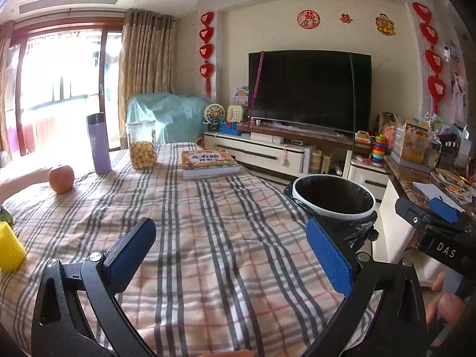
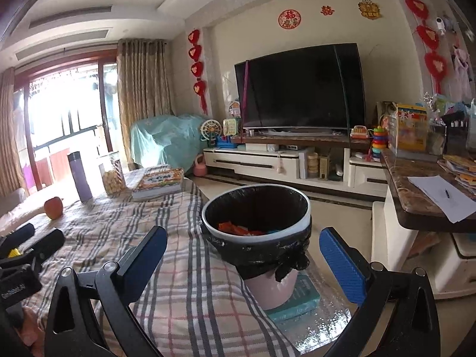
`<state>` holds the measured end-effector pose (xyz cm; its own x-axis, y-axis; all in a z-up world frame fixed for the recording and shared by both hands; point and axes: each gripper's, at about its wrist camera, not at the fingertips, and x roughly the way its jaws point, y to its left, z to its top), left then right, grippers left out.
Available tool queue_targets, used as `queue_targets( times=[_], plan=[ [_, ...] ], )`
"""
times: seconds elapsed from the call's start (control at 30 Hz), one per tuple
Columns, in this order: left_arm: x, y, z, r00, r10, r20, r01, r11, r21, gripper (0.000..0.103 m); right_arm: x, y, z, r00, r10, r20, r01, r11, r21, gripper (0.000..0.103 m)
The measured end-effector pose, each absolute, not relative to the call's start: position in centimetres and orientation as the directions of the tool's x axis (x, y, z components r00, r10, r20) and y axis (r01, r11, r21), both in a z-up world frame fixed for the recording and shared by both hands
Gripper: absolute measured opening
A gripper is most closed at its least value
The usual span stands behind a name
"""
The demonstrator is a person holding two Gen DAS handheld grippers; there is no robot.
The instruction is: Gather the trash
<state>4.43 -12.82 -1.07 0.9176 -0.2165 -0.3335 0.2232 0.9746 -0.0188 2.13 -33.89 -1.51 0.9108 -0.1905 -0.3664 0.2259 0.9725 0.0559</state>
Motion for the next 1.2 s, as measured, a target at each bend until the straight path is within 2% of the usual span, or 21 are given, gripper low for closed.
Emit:
queue_targets(
  times=[1.2],
  plan=[
    [3.68, -13.47, -0.79, 0.921, -0.213, -0.328, 0.225, 0.974, 0.001, 0.103, 1.27, -33.48, -1.04, 0.930, -0.134, -0.342, 0.180, 0.978, 0.106, 0.103]
  ],
)
